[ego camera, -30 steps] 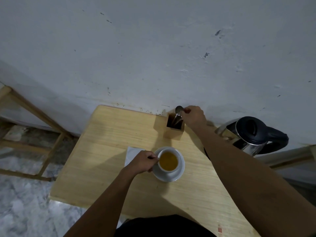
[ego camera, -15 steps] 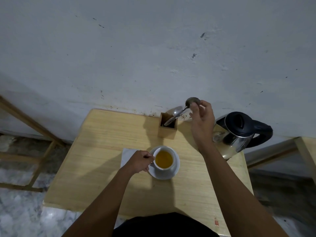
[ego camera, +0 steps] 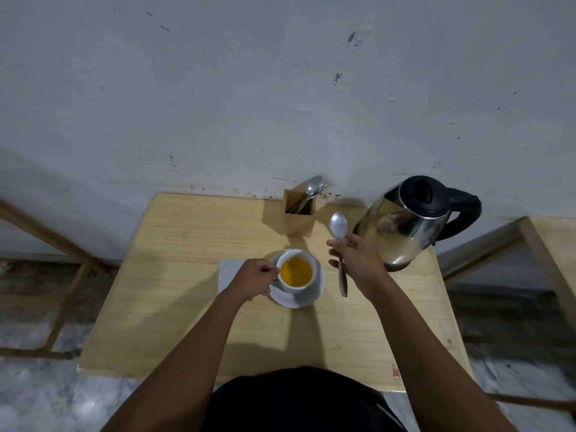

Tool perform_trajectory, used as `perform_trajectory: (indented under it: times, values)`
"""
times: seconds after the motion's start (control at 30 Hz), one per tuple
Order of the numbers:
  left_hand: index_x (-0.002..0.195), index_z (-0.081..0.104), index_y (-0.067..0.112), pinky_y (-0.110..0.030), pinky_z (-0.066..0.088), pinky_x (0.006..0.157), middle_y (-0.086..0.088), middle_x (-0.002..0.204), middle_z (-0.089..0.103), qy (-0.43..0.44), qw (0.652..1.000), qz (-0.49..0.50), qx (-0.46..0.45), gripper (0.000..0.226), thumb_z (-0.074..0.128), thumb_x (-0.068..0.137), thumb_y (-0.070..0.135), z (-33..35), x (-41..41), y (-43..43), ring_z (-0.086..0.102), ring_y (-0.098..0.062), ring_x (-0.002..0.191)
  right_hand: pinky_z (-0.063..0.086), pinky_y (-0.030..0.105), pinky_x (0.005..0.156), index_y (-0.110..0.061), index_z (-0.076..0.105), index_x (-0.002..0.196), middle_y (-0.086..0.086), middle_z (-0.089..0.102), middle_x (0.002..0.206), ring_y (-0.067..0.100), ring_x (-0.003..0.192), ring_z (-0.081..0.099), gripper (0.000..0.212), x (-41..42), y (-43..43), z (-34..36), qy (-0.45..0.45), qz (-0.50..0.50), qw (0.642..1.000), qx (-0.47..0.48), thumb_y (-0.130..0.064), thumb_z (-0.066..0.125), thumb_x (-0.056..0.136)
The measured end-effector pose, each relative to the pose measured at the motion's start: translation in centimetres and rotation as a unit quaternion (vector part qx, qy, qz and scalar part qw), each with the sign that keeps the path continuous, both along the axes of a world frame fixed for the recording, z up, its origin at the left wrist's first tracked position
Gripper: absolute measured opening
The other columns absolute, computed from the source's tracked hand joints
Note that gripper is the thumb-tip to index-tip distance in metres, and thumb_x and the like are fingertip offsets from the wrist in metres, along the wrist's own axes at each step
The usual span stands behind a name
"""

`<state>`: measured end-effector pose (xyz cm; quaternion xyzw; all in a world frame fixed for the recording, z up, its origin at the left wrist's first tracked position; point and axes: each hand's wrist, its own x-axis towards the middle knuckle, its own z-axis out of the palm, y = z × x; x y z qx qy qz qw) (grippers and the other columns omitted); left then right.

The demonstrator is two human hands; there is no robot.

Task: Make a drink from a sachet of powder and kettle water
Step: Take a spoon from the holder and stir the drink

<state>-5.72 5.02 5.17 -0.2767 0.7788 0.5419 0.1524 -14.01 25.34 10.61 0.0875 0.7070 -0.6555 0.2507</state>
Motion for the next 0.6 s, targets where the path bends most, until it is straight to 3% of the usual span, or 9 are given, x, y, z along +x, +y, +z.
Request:
perform_trajectory:
  times: [0.07, 0.17, 0.23, 0.27, 0.33, 0.47, 0.6]
  values:
    - [0.096, 0.066, -0.002, -0.020, 0.050, 0.048, -0.008, 0.064, 0.061, 0.002, 1.000, 0.000, -0.002, 0.024, 0.057, 0.094, 0.020, -0.2, 0.1, 0.1, 0.058, -0.017, 0.054, 0.056, 0.027, 0.078, -0.003, 0.071, 0.106, 0.011, 0.072, 0.103, 0.019, 0.089, 0.066, 0.016, 1.0, 0.3, -0.2, 0.001, 0.021, 1.000, -0.005, -0.007, 0.062, 0.093]
    - [0.098, 0.066, -0.005, -0.021, 0.050, 0.048, -0.009, 0.068, 0.061, 0.010, 1.000, 0.000, -0.004, 0.027, 0.057, 0.094, 0.021, -0.3, 0.3, 0.2, 0.057, -0.018, 0.055, 0.058, 0.026, 0.075, -0.001, 0.074, 0.099, 0.021, 0.074, 0.097, 0.021, 0.081, 0.069, 0.015, 2.6, 0.8, -0.4, -0.007, 0.033, 0.999, 0.000, -0.011, 0.065, 0.092]
    - [0.098, 0.066, -0.005, -0.019, 0.049, 0.047, -0.009, 0.068, 0.061, 0.014, 1.000, -0.001, -0.009, 0.028, 0.057, 0.094, 0.022, -0.4, 0.3, 0.2, 0.057, -0.017, 0.054, 0.055, 0.028, 0.058, -0.007, 0.074, 0.095, 0.016, 0.074, 0.084, 0.018, 0.062, 0.065, 0.017, 3.5, 0.9, -0.5, -0.006, 0.028, 0.999, 0.032, -0.019, 0.062, 0.095]
    - [0.098, 0.066, -0.005, -0.017, 0.048, 0.045, -0.008, 0.067, 0.061, 0.015, 1.000, -0.001, -0.012, 0.029, 0.057, 0.094, 0.022, -0.4, 0.4, 0.3, 0.057, -0.016, 0.054, 0.048, 0.026, 0.047, -0.011, 0.073, 0.097, 0.011, 0.069, 0.074, 0.015, 0.051, 0.057, 0.018, 3.9, 1.0, -0.7, 0.008, 0.024, 0.998, 0.064, -0.025, 0.060, 0.096]
    - [0.098, 0.066, -0.003, -0.013, 0.046, 0.042, -0.007, 0.066, 0.060, 0.017, 1.000, -0.003, -0.021, 0.029, 0.057, 0.094, 0.024, -0.4, 0.4, 0.3, 0.057, -0.016, 0.054, 0.031, 0.021, 0.040, -0.017, 0.071, 0.100, 0.003, 0.052, 0.065, 0.012, 0.044, 0.038, 0.020, 4.2, 1.3, -1.3, 0.032, 0.024, 0.993, 0.110, -0.031, 0.056, 0.097]
    - [0.098, 0.066, -0.002, -0.010, 0.041, 0.037, -0.009, 0.068, 0.062, 0.022, 0.999, -0.010, -0.029, 0.029, 0.056, 0.094, 0.024, -0.4, 0.6, 0.3, 0.057, -0.016, 0.054, 0.026, 0.023, 0.044, 0.000, 0.066, 0.102, 0.006, 0.043, 0.068, 0.011, 0.050, 0.033, 0.024, 5.2, 1.9, -2.0, 0.023, 0.112, 0.984, 0.139, -0.010, 0.045, 0.099]
    - [0.099, 0.067, -0.001, -0.010, 0.036, 0.032, -0.010, 0.071, 0.062, 0.022, 0.999, -0.009, -0.029, 0.027, 0.056, 0.095, 0.024, -0.3, 0.7, 0.3, 0.058, -0.016, 0.055, 0.034, 0.017, 0.053, -0.019, 0.065, 0.121, -0.015, 0.053, 0.066, 0.001, 0.053, 0.046, 0.027, 6.2, 2.0, -2.2, 0.104, 0.122, 0.964, 0.210, -0.020, 0.047, 0.102]
